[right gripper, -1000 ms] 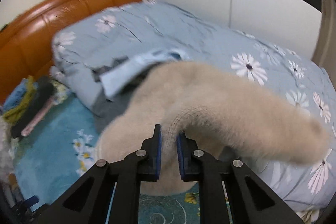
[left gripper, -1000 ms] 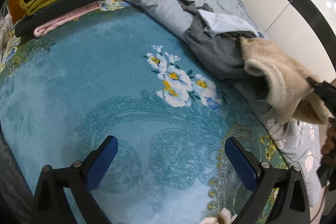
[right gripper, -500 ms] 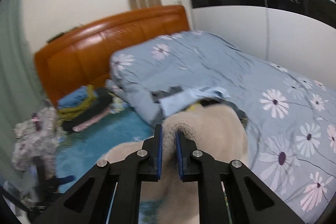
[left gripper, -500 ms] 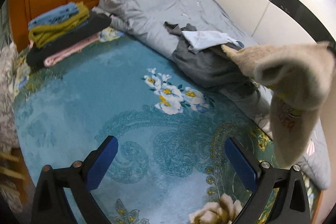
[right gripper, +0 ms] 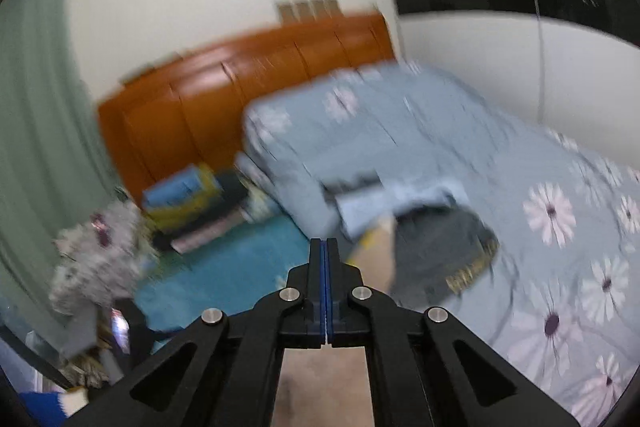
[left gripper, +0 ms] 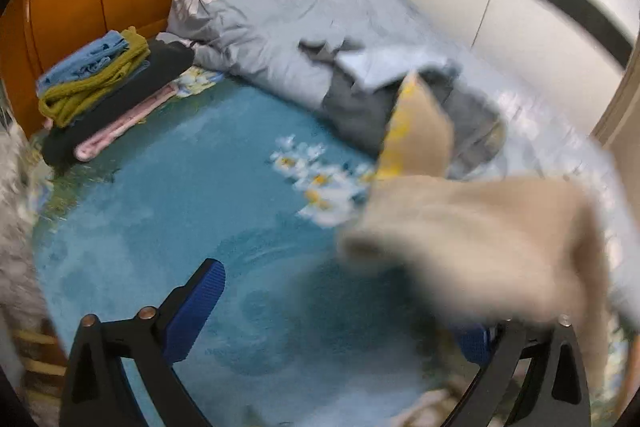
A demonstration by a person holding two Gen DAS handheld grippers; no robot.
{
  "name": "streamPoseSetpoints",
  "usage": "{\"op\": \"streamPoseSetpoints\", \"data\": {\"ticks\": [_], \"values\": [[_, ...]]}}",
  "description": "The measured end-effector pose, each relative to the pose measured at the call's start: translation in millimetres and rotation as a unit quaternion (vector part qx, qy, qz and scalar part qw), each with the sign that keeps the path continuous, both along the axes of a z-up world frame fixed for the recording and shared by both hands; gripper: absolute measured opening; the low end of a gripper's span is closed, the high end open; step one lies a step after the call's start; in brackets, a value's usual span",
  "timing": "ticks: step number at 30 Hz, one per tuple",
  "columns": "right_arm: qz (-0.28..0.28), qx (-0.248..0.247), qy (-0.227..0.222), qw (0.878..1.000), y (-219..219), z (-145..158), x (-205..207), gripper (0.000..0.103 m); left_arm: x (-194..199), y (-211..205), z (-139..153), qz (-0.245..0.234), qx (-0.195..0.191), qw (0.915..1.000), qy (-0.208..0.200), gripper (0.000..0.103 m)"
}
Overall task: Fold clothes
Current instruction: 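Lift the sweater with the right gripper and pull it off the pile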
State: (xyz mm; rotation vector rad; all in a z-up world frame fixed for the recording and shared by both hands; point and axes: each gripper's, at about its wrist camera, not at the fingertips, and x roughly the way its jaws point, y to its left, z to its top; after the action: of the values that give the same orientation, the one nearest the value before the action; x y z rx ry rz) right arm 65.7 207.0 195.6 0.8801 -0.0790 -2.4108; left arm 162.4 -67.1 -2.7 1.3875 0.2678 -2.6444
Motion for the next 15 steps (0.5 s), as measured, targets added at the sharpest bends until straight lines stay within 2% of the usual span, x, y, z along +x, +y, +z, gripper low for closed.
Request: {"op": "streamPoseSetpoints", "data": {"ticks": [3, 6, 8, 9, 10, 11, 12, 15], "values": [[0.02, 0.034, -0.054, 0.998, -18.4, -46.4, -4.8, 0.0, -4.3, -3.3, -23.3, 0.001, 0.05, 0.9985, -0.023, 0.102], [0.061, 0.082, -0.095, 0.99, -45.6, -88.8, 7.7, 0.0, -8.3, -6.0, -36.2, 0.015, 0.074, 0.9965, -0.037, 0.102], [0.084, 0.103, -0.118, 0.984, -62.9, -116.3, 20.3, 0.009, -6.9, -12.3, -40.4, 0.031, 0.084, 0.9952, -0.04, 0.102], [0.095, 0.112, -0.129, 0.981, -73.0, -132.0, 26.8, 0.026, -3.4, -18.5, -39.9, 0.043, 0.086, 0.9947, -0.037, 0.102], [0.103, 0.118, -0.139, 0.978, -82.8, -146.2, 31.3, 0.049, 0.2, -24.7, -39.3, 0.055, 0.088, 0.994, -0.034, 0.102], [0.11, 0.122, -0.15, 0.975, -93.1, -161.2, 36.4, 0.057, 3.7, -30.9, -38.8, 0.067, 0.09, 0.9932, -0.031, 0.102], [0.118, 0.126, -0.161, 0.972, -103.1, -174.6, 40.7, 0.063, 7.2, -37.1, -38.2, 0.079, 0.092, 0.9922, -0.028, 0.102], [0.118, 0.164, -0.169, 0.965, -133.1, -207.2, 52.0, 0.063, 17.8, -55.8, -36.6, 0.115, 0.098, 0.9883, -0.018, 0.102]]}}
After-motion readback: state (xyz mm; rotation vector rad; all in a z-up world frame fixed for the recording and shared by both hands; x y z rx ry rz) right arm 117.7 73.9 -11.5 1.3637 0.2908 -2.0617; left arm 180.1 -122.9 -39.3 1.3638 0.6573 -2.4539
